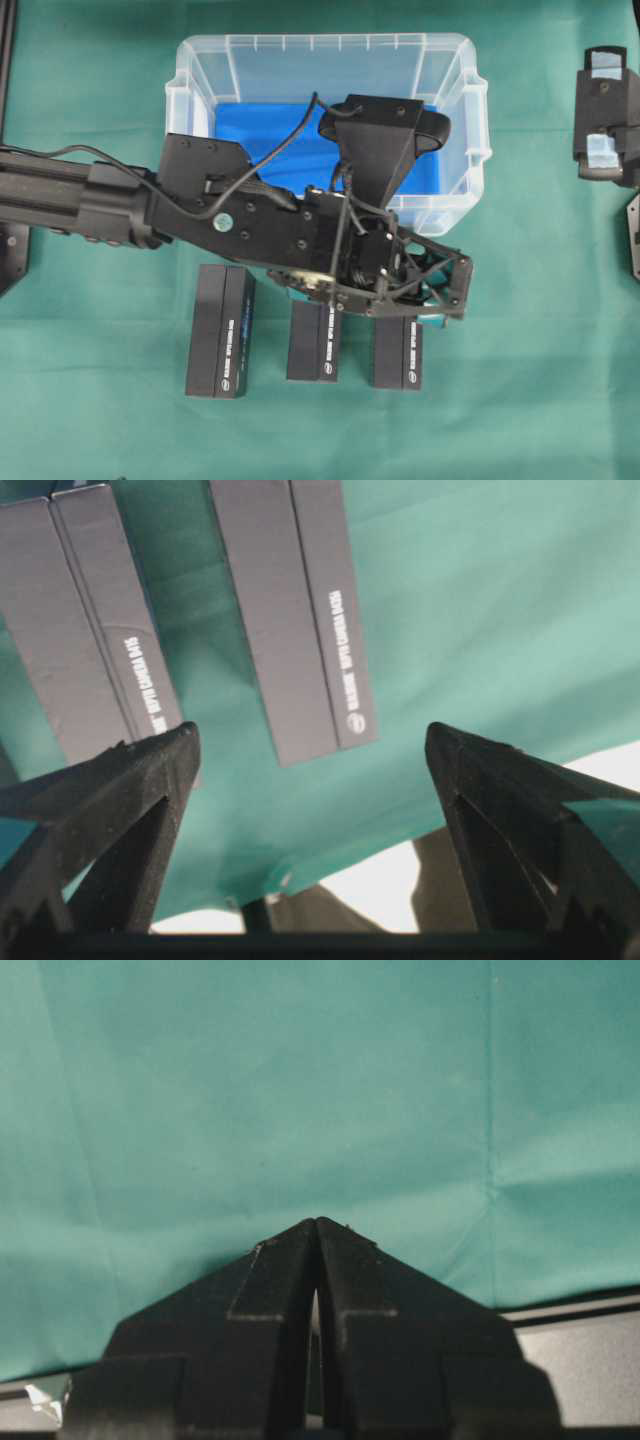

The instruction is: Take the box out of the case with the left arm.

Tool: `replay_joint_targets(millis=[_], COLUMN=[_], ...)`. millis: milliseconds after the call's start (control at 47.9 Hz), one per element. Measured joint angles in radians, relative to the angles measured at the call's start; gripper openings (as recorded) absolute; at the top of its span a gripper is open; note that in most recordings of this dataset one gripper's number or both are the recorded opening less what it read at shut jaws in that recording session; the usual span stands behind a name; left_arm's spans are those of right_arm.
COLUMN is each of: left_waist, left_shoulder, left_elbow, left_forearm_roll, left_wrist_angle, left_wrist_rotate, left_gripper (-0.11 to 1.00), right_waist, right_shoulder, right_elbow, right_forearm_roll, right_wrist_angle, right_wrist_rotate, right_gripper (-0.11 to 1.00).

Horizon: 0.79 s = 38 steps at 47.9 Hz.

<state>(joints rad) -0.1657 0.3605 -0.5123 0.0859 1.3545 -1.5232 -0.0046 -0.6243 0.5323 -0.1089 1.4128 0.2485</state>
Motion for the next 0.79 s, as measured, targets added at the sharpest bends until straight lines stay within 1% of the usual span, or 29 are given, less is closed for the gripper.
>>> replay_joint_targets(millis=[84, 230, 418, 752, 794], left_waist=[-0.002, -0.012, -0.048, -0.121, -0.129], left_shoulder=[-0.031, -0.115, -0.282, -0.603, -0.64], left_elbow=[0.025, 0.109, 0.307, 0.67, 0.712], left_forearm_roll=[0.0, -0.002, -0.002, -0.002, -0.002], left_wrist_angle=[0.011, 0.034, 0.04, 0.017, 0.011], left_wrist_rotate=[0.028, 0.038, 0.032, -0.025, -0.04], left_gripper=[0.93, 0.93, 0.93, 0.92, 0.92], right_waist=[0.002, 0.002, 0.002, 0.0, 0.002], right_shoulder=[-0.002, -0.003, -0.003, -0.005, -0.005], right_elbow=[0.0, 0.0, 0.002, 0.006, 0.009], right_forearm_roll=[0.0, -0.002, 0.0, 0.0, 0.0], right_wrist_angle=[0.0, 0.0, 0.0, 0.009, 0.012], right_wrist_rotate=[0.0, 0.0, 0.0, 0.0, 0.0], right_gripper=[0.02, 0.02, 0.02, 0.02, 0.02])
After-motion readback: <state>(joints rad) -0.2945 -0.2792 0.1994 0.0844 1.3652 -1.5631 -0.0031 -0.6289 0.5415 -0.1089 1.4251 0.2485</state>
